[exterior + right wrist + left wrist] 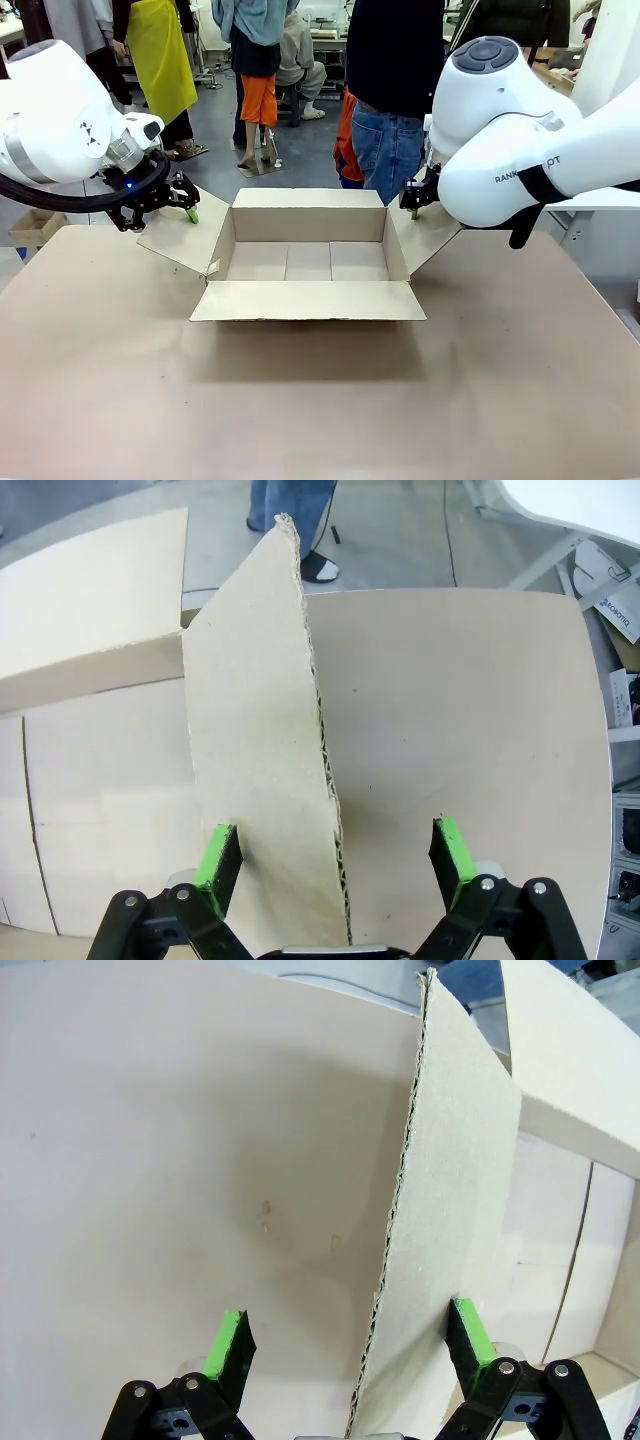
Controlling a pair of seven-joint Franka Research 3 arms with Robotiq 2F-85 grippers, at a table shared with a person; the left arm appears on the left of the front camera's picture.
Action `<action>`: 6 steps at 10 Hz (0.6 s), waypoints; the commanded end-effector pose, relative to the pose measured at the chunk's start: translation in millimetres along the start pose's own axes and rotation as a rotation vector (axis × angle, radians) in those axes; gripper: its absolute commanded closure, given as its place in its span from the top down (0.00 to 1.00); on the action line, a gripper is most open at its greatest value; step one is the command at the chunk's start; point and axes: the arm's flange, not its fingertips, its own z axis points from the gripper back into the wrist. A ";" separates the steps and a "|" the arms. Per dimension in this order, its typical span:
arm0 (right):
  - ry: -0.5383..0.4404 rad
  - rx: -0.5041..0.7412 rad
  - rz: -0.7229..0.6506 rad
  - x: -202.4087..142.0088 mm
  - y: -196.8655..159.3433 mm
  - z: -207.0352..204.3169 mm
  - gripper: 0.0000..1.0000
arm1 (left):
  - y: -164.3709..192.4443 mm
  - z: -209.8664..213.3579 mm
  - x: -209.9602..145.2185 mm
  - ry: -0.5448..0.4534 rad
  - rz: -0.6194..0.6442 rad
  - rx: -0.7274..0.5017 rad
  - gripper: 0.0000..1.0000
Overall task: Pack the gift set into the box.
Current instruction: Lift both hands away from the flaps of the Package Box.
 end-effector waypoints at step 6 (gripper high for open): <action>-0.021 -0.021 -0.018 2.0 3.0 -2.2 1.00 | -1.0 2.6 -0.9 -0.006 0.010 0.012 1.00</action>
